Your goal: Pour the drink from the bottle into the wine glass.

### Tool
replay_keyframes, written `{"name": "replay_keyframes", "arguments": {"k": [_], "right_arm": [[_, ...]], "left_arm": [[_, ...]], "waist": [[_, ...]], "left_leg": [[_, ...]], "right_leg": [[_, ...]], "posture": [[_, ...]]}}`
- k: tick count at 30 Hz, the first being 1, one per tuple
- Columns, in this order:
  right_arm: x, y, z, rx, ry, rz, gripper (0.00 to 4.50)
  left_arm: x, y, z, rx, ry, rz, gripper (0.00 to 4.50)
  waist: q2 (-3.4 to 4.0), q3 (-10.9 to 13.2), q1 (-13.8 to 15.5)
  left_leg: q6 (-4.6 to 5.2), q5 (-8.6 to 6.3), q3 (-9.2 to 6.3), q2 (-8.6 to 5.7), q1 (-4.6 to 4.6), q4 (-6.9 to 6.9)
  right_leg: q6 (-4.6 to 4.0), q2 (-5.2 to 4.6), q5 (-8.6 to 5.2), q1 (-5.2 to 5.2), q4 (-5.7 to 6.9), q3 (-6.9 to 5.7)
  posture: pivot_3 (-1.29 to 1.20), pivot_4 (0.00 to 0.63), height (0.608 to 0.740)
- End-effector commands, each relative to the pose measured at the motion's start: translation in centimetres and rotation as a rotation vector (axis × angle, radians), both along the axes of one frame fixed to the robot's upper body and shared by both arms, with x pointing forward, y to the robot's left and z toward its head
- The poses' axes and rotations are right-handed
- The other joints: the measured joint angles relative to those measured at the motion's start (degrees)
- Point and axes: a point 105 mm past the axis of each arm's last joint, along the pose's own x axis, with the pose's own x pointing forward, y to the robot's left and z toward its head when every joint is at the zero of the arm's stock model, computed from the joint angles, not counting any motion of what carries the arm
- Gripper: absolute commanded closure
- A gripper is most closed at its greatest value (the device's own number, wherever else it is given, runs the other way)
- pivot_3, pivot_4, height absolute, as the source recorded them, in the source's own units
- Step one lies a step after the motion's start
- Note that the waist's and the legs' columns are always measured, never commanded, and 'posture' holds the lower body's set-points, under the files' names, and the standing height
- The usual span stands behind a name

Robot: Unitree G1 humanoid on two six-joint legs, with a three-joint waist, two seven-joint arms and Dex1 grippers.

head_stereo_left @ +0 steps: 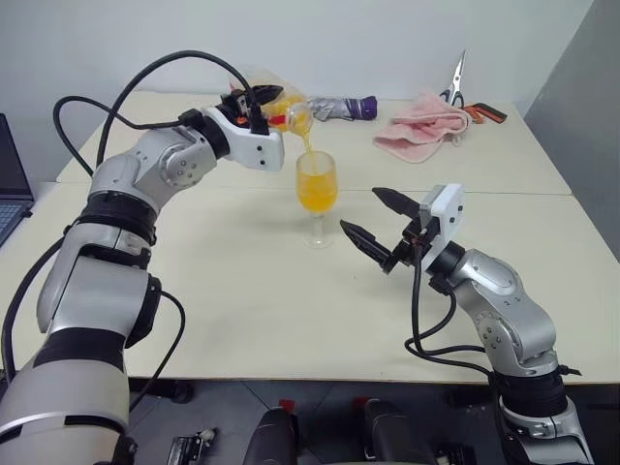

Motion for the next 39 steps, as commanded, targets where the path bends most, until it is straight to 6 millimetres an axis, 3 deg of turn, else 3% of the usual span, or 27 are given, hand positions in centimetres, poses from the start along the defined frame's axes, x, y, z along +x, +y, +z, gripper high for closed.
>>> {"name": "replay_keyframes", "arguments": {"k": [1, 29, 39], "right_arm": [[-0.72, 0.10, 1.07, 0.012, -0.045, 0.017, 0.00], [-0.95, 0.32, 0.74, 0.002, -0.035, 0.029, 0.00], [-1.12, 0.52, 0.64, -0.012, -0.043, 0.039, 0.00]], "left_arm": [[-0.57, -0.64, 2.82, -0.017, -0.089, -0.031, 2.83], [-0.43, -1.05, 2.42, -0.041, -0.067, -0.040, 2.83], [-0.01, -1.01, 2.07, -0.201, 0.022, -0.035, 2.83]], "waist": [[0.00, 0.00, 0.00], [0.00, 0.00, 0.00], [0.00, 0.00, -0.01]], "left_leg": [[0.00, 0.00, 0.00, 0.00, 0.00, 0.00], [0.00, 0.00, 0.00, -0.01, 0.00, 0.01], [0.00, 0.00, 0.00, 0.00, 0.01, 0.01]], "right_leg": [[0.00, 0.00, 0.00, 0.00, 0.00, 0.00], [0.00, 0.00, 0.00, 0.00, 0.01, 0.00], [0.00, 0.00, 0.00, 0.00, 0.02, 0.00]], "posture": [[0.00, 0.150, 0.740], [0.00, 0.150, 0.740], [0.00, 0.150, 0.740]]}}
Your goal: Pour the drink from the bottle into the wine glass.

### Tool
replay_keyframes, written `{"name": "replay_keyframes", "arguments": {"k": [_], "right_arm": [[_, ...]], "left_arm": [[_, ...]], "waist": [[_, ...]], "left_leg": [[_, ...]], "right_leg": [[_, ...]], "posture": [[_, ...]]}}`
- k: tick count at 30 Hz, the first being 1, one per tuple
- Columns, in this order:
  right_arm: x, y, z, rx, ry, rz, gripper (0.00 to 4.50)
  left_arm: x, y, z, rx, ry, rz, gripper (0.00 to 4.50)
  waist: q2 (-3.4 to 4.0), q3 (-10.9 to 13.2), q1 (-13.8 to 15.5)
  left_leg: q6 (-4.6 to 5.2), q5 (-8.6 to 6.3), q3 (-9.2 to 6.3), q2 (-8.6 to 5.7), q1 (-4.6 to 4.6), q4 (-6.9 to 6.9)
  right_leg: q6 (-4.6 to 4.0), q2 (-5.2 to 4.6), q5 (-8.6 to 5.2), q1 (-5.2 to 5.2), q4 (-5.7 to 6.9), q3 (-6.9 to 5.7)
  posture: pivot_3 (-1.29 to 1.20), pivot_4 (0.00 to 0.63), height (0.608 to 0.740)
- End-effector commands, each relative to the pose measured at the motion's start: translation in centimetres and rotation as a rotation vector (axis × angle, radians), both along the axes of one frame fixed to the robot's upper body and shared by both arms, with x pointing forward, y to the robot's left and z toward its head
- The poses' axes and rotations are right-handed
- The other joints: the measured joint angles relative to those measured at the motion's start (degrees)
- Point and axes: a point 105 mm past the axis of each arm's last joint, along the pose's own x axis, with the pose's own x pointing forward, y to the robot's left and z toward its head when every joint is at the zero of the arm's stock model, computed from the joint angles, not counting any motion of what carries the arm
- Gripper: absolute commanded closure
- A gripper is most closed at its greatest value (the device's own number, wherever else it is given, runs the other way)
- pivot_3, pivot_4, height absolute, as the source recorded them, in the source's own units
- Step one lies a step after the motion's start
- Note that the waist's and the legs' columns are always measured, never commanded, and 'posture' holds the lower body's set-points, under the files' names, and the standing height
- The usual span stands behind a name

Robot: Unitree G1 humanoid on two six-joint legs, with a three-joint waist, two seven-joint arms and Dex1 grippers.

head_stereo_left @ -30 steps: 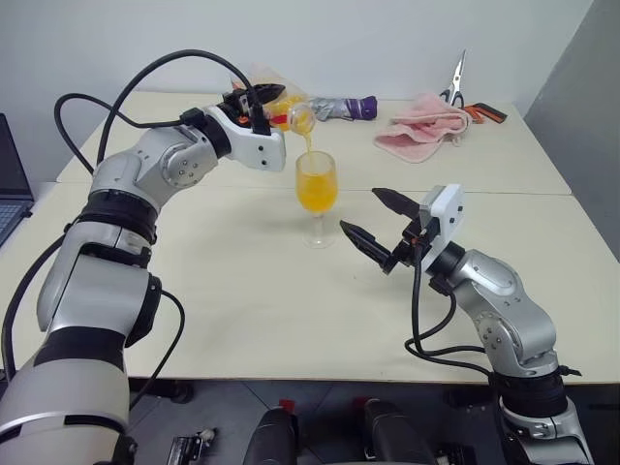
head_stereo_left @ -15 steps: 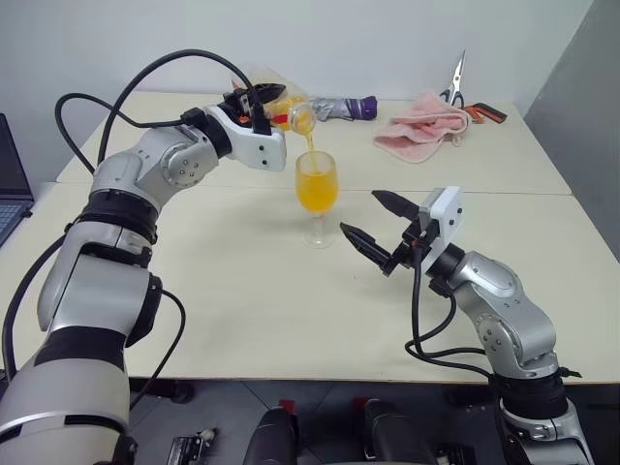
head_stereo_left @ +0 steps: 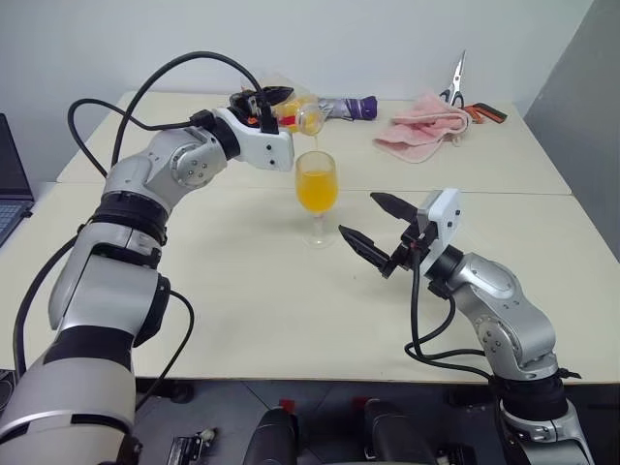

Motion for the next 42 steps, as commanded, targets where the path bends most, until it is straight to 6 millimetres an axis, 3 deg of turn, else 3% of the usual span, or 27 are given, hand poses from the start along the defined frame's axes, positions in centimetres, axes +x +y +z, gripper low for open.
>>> {"name": "replay_keyframes", "arguments": {"k": [1, 8, 13, 18, 29, 35, 42], "right_arm": [[-0.9, 0.4, 1.1, -0.005, -0.058, 0.030, 0.00], [-1.2, 0.7, 1.1, -0.029, -0.068, 0.053, 0.00], [-1.7, 1.1, 1.3, -0.053, -0.069, 0.093, 0.00], [-2.9, 2.2, 1.0, -0.134, -0.048, 0.194, 0.00], [-1.8, 4.7, 1.0, -0.238, 0.074, 0.251, 0.00], [-0.7, 6.1, 1.9, -0.239, 0.030, 0.217, 0.00], [-0.1, 6.3, 3.2, -0.230, -0.053, 0.150, 0.00]], "left_arm": [[-0.2, 0.4, 2.2, -0.150, -0.006, -0.004, 2.83], [-0.1, 0.3, 1.5, -0.304, 0.117, -0.030, 2.83], [0.3, 1.1, 1.3, -0.567, 0.272, -0.037, 2.83], [0.1, 4.7, -0.5, -0.837, 0.412, 0.040, 2.83], [-2.3, 13.3, -5.4, -1.285, 0.571, 0.277, 2.84], [-3.0, 15.6, -7.4, -1.388, 0.610, 0.342, 2.84], [-3.4, 17.4, -9.4, -1.437, 0.631, 0.394, 2.84]], "waist": [[0.00, 0.00, -0.01], [0.00, 0.00, -0.01], [0.00, 0.00, -0.02], [0.00, 0.00, -0.82], [-0.01, -0.01, -1.28], [-0.02, -0.02, -0.81], [-0.03, -0.02, -0.77]], "left_leg": [[0.00, 0.00, 0.00, 0.01, 0.00, 0.00], [0.00, 0.00, -0.01, 0.00, 0.00, 0.03], [0.00, 0.00, -0.01, 0.01, -0.01, 0.06], [0.00, 0.00, -0.01, 0.07, 0.03, 0.06], [0.00, 0.00, -0.16, 0.14, 0.01, 0.43], [0.00, 0.00, -0.20, 0.12, -0.01, 0.73], [0.00, 0.00, -0.19, 0.12, 0.00, 0.75]], "right_leg": [[0.00, 0.00, 0.00, 0.00, 0.00, 0.00], [0.00, 0.00, 0.00, 0.00, 0.02, 0.00], [0.00, 0.00, 0.00, 0.00, 0.04, 0.00], [-0.01, 0.01, 0.00, 0.00, 0.08, 0.04], [-0.01, -0.02, 0.00, 0.00, 0.44, -0.01], [0.00, -0.06, 0.00, 0.02, 0.71, -0.02], [0.00, -0.07, 0.00, 0.02, 0.75, -0.02]], "posture": [[0.00, 0.150, 0.740], [0.00, 0.150, 0.740], [0.00, 0.150, 0.740], [0.00, 0.150, 0.740], [0.00, 0.150, 0.740], [0.00, 0.150, 0.740], [0.00, 0.150, 0.740]]}}
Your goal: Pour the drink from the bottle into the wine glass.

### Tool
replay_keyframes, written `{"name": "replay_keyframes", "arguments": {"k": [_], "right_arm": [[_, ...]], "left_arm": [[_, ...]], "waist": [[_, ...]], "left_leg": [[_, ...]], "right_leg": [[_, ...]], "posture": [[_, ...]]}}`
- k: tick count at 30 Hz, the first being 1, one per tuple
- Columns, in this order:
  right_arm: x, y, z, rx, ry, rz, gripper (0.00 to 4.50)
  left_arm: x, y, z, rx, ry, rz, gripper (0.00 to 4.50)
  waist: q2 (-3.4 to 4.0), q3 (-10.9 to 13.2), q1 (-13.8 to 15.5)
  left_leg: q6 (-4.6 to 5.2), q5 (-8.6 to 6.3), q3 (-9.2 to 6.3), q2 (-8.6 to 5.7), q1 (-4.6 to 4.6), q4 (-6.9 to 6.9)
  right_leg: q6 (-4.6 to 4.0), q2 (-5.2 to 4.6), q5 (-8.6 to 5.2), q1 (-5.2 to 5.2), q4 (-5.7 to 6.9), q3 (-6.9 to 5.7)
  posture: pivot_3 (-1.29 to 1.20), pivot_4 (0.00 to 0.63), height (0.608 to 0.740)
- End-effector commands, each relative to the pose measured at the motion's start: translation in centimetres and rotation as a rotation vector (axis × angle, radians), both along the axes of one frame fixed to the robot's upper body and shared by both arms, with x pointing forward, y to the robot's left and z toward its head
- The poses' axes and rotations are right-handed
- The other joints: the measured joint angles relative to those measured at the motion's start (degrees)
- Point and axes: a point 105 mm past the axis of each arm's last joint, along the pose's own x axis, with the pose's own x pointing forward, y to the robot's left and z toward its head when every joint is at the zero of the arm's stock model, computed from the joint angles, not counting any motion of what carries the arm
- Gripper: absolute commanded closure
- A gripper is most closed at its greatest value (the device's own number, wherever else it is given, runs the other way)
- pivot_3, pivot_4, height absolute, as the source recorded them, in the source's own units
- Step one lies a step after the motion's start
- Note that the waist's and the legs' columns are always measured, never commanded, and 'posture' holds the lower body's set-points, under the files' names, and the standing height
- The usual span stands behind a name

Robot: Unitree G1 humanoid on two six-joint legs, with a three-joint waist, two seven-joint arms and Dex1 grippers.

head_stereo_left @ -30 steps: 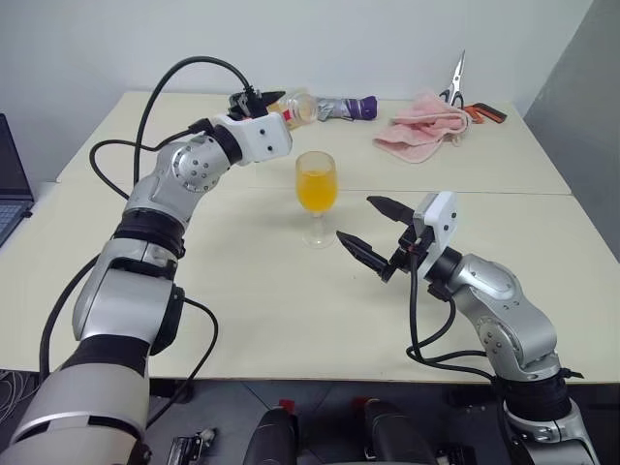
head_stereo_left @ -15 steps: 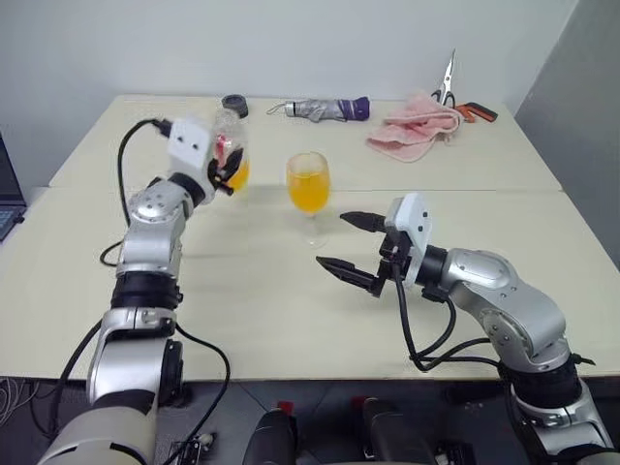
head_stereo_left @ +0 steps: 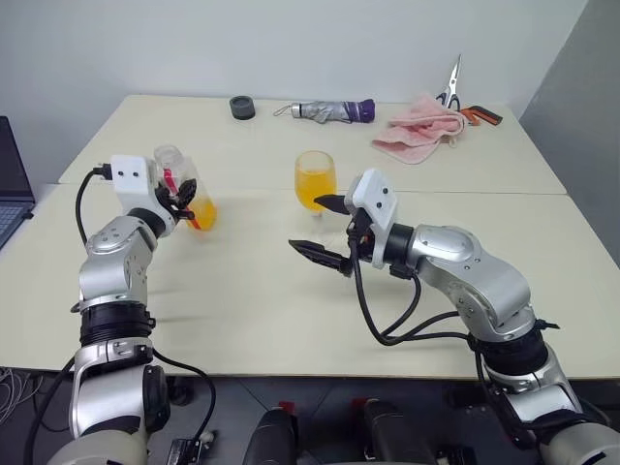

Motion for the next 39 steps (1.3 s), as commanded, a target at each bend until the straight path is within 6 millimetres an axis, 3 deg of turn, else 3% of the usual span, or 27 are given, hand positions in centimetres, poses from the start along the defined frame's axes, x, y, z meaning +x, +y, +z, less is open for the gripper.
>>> {"name": "replay_keyframes", "arguments": {"k": [1, 11, 12, 19, 28, 34, 37, 39], "right_arm": [[-0.2, 0.1, 1.8, 0.019, -0.102, -0.015, 0.00], [-0.1, 0.3, 1.9, 0.017, -0.125, -0.025, 0.00], [-0.1, 0.3, 1.9, 0.017, -0.124, -0.024, 0.00], [-0.3, 0.4, 1.8, 0.027, -0.115, -0.015, 0.00], [-0.9, -0.9, 0.0, -0.017, -0.091, 0.025, 0.00], [-1.9, -3.1, -1.2, 0.048, -0.095, 0.032, 0.00], [-1.5, -5.3, -3.8, 0.041, -0.060, -0.054, 0.00], [-1.3, -6.5, -5.5, 0.052, -0.037, -0.116, 0.00]], "left_arm": [[-0.4, 1.5, 1.8, -0.002, -0.066, 0.030, 2.84], [-0.1, 1.9, 0.5, 0.023, -0.040, 0.039, 2.84], [-0.1, 1.8, 0.6, 0.024, -0.046, 0.036, 2.12], [-0.3, 1.1, 1.1, 0.049, -0.089, 0.006, 0.02], [-1.5, 1.2, 1.2, 0.066, -0.129, 0.016, 0.02], [-3.3, 0.9, 1.0, 0.105, -0.160, -0.007, 0.02], [-5.1, 0.8, 1.3, 0.040, -0.206, -0.007, 0.02], [-6.4, 0.9, 0.3, 0.055, -0.161, 0.017, 0.02]], "waist": [[-0.01, 0.00, -0.01], [-0.01, -0.01, -0.12], [-0.01, -0.01, -0.13], [-0.01, 0.00, -0.15], [-0.01, 0.00, -0.13], [-0.01, 0.00, -0.09], [-0.02, 0.00, -0.06], [-0.02, -0.01, -0.05]], "left_leg": [[0.00, 0.00, -0.01, 0.00, 0.00, 0.00], [0.00, 0.00, 0.02, -0.01, 0.04, -0.01], [0.00, 0.00, 0.03, -0.01, 0.04, -0.01], [0.00, 0.00, 0.02, 0.00, 0.02, -0.02], [0.01, 0.00, 0.03, 0.00, 0.02, -0.04], [0.01, -0.01, 0.01, 0.06, 0.02, -0.10], [0.01, -0.01, 0.04, 0.09, 0.02, -0.10], [0.01, -0.01, 0.03, 0.14, 0.02, -0.12]], "right_leg": [[0.00, 0.00, 0.00, 0.00, 0.00, -0.01], [0.00, 0.02, 0.00, 0.00, 0.02, 0.01], [0.00, 0.02, 0.00, 0.00, 0.02, 0.01], [0.00, 0.02, 0.00, 0.00, 0.00, 0.01], [0.01, 0.01, 0.00, 0.00, -0.04, 0.02], [0.01, 0.00, -0.01, 0.02, -0.13, 0.03], [0.01, 0.00, -0.01, 0.04, -0.18, 0.05], [0.01, -0.04, -0.01, 0.06, -0.25, 0.06]], "posture": [[0.00, 0.150, 0.740], [0.00, 0.150, 0.740], [0.00, 0.150, 0.740], [0.00, 0.150, 0.740], [0.00, 0.150, 0.740], [0.00, 0.150, 0.740], [0.00, 0.150, 0.740], [0.00, 0.150, 0.740]]}}
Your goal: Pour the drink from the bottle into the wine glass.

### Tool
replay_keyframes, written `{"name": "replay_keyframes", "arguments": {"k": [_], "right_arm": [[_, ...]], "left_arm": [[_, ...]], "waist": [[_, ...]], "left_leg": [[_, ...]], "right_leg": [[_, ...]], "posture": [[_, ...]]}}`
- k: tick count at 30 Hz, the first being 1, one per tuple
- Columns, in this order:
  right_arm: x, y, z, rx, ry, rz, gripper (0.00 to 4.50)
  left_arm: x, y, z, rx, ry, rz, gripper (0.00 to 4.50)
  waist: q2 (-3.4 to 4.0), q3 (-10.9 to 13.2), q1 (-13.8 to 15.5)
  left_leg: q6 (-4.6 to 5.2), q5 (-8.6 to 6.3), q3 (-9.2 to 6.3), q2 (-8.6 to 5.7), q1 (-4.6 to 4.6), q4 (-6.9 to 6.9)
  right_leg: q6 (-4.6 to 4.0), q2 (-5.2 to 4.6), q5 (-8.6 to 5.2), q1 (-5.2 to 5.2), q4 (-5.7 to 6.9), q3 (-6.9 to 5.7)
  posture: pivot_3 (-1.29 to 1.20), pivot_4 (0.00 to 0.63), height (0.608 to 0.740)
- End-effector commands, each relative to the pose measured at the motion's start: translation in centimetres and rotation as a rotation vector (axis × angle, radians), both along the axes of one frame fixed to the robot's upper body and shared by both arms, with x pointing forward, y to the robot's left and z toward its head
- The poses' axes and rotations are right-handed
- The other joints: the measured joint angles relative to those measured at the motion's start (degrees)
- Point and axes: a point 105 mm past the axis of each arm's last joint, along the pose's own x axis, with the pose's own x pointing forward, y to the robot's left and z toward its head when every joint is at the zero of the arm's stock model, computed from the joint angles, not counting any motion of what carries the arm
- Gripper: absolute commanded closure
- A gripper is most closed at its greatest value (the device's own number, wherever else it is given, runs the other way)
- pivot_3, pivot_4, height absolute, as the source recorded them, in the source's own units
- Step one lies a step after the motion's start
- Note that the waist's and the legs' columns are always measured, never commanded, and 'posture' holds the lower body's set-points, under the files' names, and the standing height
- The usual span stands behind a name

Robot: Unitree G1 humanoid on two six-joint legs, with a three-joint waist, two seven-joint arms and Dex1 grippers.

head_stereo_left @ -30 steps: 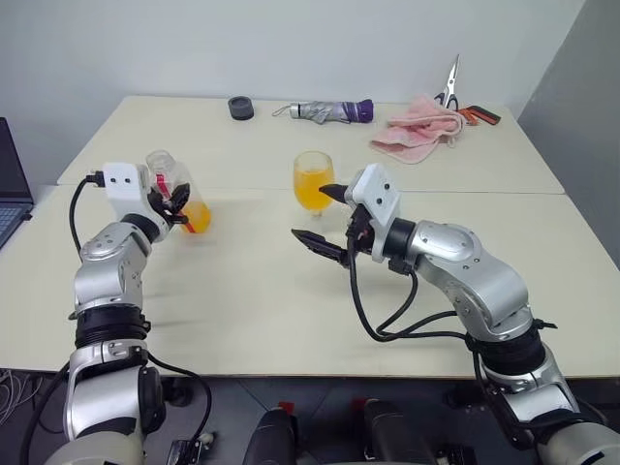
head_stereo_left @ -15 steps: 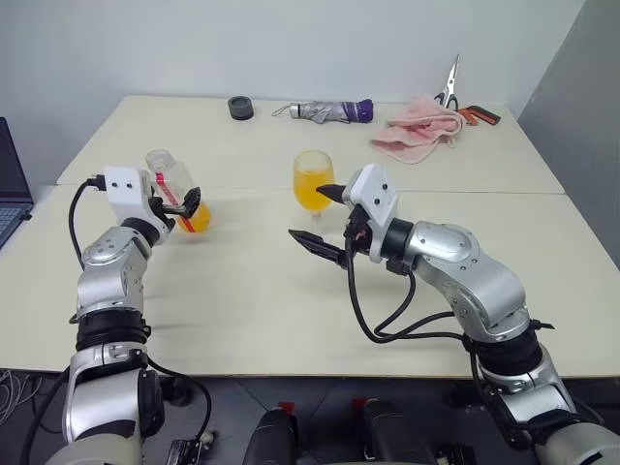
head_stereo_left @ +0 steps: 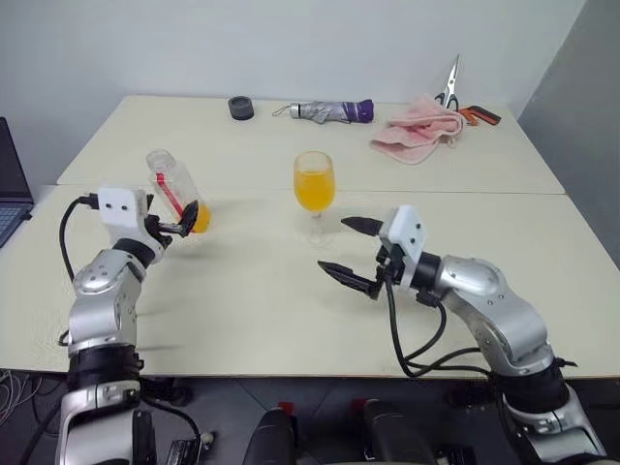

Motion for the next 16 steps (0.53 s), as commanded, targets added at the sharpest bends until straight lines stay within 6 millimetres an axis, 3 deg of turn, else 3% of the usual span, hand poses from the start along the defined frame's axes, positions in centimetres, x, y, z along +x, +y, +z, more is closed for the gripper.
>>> {"name": "replay_keyframes", "arguments": {"k": [1, 7, 11, 16], "right_arm": [[0.4, -2.3, -1.4, 0.042, -0.029, -0.109, 0.00], [2.7, -5.9, -4.9, 0.190, 0.001, -0.416, 0.00], [3.5, -6.7, -6.0, 0.250, 0.025, -0.505, 0.00], [4.3, -6.5, -6.2, 0.261, 0.024, -0.519, 0.00]], "left_arm": [[-2.4, 0.4, 1.0, 0.022, -0.022, 0.052, 0.02], [-5.9, -0.4, -1.0, 0.042, -0.008, 0.099, 0.02], [-6.8, -2.1, -2.7, 0.002, 0.014, 0.088, 0.02], [-7.2, -3.0, -3.5, -0.024, 0.008, 0.082, 0.02]], "waist": [[0.00, 0.00, -0.01], [0.00, 0.00, -0.15], [0.00, 0.00, -0.05], [0.00, 0.00, 0.00]], "left_leg": [[0.00, 0.00, 0.02, 0.00, 0.01, -0.03], [-0.02, 0.01, 0.22, 0.00, 0.26, -0.37], [-0.05, 0.03, 0.25, -0.04, 0.34, -0.54], [-0.05, 0.03, 0.33, -0.07, 0.36, -0.64]], "right_leg": [[0.00, -0.01, 0.00, 0.01, -0.03, 0.02], [0.01, -0.04, 0.00, 0.06, -0.13, 0.24], [0.01, 0.05, 0.00, 0.08, -0.22, 0.29], [0.00, 0.10, 0.00, 0.09, -0.36, 0.31]], "posture": [[0.00, 0.150, 0.740], [0.00, 0.150, 0.740], [0.00, 0.150, 0.740], [0.00, 0.150, 0.740]]}}
